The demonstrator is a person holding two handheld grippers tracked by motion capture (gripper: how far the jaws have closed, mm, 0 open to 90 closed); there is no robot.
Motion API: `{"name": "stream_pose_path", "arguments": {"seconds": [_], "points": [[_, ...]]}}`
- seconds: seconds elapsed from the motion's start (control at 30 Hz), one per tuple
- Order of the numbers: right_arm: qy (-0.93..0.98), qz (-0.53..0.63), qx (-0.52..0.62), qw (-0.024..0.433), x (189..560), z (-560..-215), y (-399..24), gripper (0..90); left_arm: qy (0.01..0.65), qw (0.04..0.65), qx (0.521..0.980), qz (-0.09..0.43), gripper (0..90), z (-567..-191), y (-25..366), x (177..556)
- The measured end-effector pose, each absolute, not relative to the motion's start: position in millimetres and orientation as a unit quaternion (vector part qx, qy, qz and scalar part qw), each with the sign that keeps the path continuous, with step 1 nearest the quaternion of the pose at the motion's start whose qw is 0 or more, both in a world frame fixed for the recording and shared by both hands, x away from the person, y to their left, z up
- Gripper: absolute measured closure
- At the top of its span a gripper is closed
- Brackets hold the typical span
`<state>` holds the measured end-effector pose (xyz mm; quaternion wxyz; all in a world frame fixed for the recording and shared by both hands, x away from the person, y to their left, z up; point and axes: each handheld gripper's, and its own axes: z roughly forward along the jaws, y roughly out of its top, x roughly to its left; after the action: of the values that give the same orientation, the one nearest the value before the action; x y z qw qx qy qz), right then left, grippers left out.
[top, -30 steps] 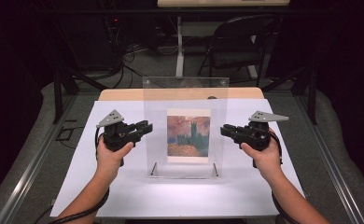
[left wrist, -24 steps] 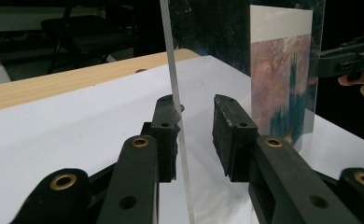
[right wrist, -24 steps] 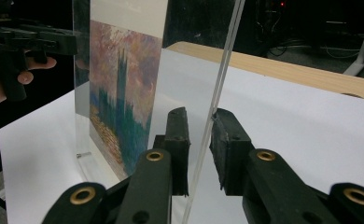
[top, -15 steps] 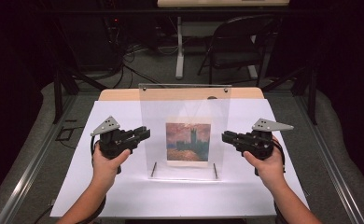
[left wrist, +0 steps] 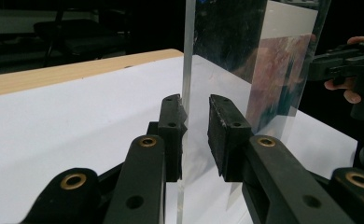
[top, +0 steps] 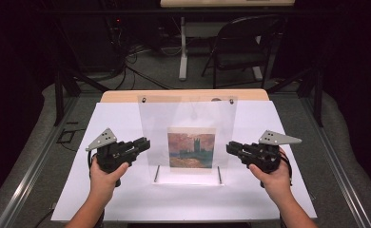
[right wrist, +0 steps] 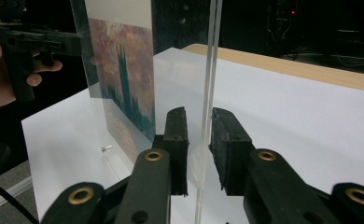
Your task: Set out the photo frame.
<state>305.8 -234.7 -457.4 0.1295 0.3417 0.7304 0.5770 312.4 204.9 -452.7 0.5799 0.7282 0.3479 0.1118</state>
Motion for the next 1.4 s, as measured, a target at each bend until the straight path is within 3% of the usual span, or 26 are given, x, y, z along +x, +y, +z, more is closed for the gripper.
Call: {"name": "stream_pose_path", "arguments": {"seconds": [0.3, 0.5, 0.63, 0.8, 0.97, 1.4], "points": [[0.730, 0.573, 0.352, 0.123, 297.5, -472.2, -236.8, 68.4, 0.353, 0.572, 0.732, 0.112, 70.0, -456.0, 209.6, 304.2], [0.718, 0.583, 0.361, 0.122, 291.2, -483.4, -245.1, 56.6, 0.365, 0.569, 0.728, 0.112, 60.9, -466.4, 216.5, 297.8], [0.710, 0.570, 0.386, 0.148, 290.6, -492.0, -258.1, 50.0, 0.386, 0.558, 0.724, 0.122, 53.2, -479.8, 222.9, 295.8], [0.702, 0.541, 0.431, 0.169, 293.2, -506.9, -272.0, 44.5, 0.420, 0.542, 0.715, 0.136, 49.8, -499.8, 232.1, 296.3], [0.704, 0.516, 0.453, 0.180, 296.1, -520.8, -277.3, 41.7, 0.443, 0.524, 0.710, 0.159, 46.9, -516.0, 238.1, 299.0], [0.716, 0.493, 0.463, 0.172, 300.8, -542.0, -271.8, 41.2, 0.465, 0.502, 0.711, 0.163, 45.8, -534.2, 242.9, 301.8]]}}
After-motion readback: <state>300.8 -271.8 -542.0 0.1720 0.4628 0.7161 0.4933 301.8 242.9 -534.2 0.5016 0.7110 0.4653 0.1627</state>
